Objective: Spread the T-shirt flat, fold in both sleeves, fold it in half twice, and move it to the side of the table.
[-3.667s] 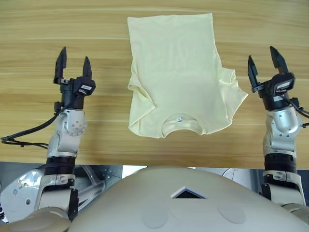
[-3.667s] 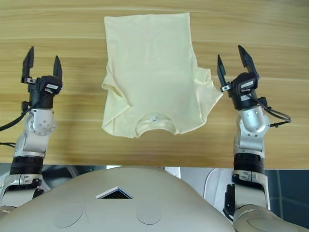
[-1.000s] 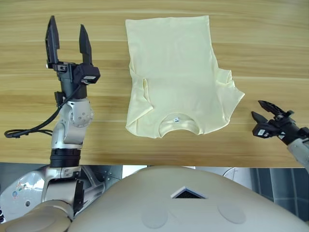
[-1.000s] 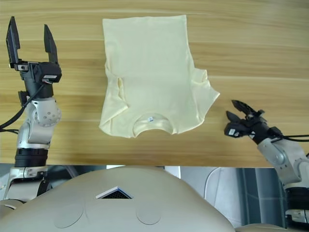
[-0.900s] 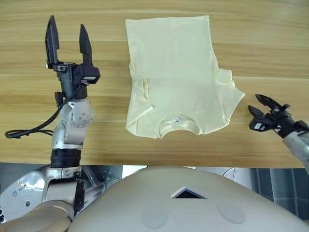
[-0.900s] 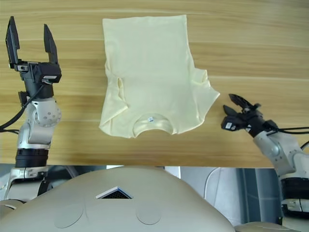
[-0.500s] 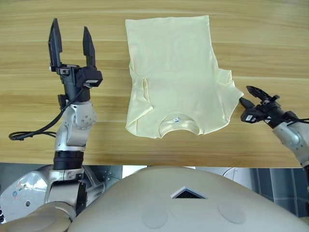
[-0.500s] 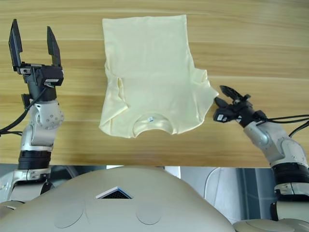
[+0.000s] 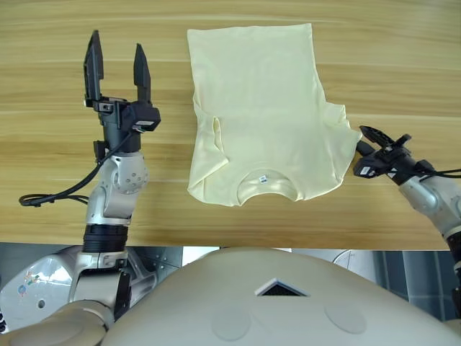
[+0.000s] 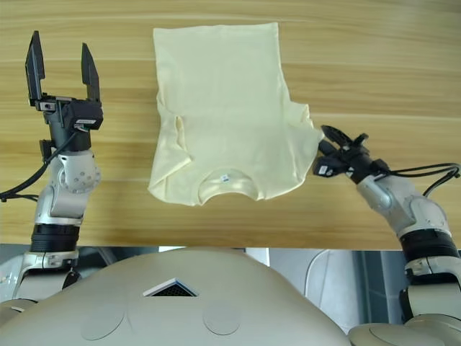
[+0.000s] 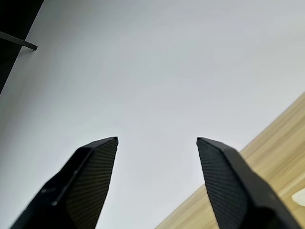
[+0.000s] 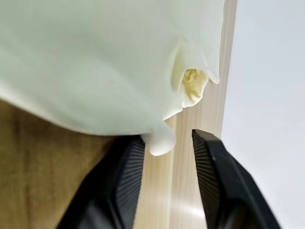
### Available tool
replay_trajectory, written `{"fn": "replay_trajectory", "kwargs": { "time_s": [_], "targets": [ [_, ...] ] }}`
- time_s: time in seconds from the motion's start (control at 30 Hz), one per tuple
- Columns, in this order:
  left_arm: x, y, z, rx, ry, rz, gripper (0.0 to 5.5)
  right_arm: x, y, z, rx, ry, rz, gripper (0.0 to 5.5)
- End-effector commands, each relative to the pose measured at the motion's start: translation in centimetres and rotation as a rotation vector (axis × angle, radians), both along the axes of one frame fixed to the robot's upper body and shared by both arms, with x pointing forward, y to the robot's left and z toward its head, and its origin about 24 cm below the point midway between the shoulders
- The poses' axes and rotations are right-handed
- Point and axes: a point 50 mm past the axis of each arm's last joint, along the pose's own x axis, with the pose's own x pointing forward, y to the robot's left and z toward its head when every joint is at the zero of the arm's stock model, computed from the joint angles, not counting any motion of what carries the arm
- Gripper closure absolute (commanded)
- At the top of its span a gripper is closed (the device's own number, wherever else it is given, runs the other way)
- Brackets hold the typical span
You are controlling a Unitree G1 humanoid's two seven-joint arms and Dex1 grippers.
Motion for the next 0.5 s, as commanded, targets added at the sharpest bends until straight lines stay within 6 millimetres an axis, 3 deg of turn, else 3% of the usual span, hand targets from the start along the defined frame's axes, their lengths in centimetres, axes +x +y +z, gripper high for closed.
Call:
{"fn": "replay_trajectory", "kwargs": {
  "time_s": [0.03, 0.5],
  "targets": [
    [0.14, -0.16, -0.02, 0.004, 0.008, -0.017, 2.41, -2.94, -0.46, -3.74, -0.085, 0.203, -0.004, 4.38],
    [-0.05, 0.01, 0.27, 0.036, -0.005, -0.010, 2.41, -3.51, -0.77, -4.07, -0.080, 0.218, -0.006, 5.31]
  ]
}}
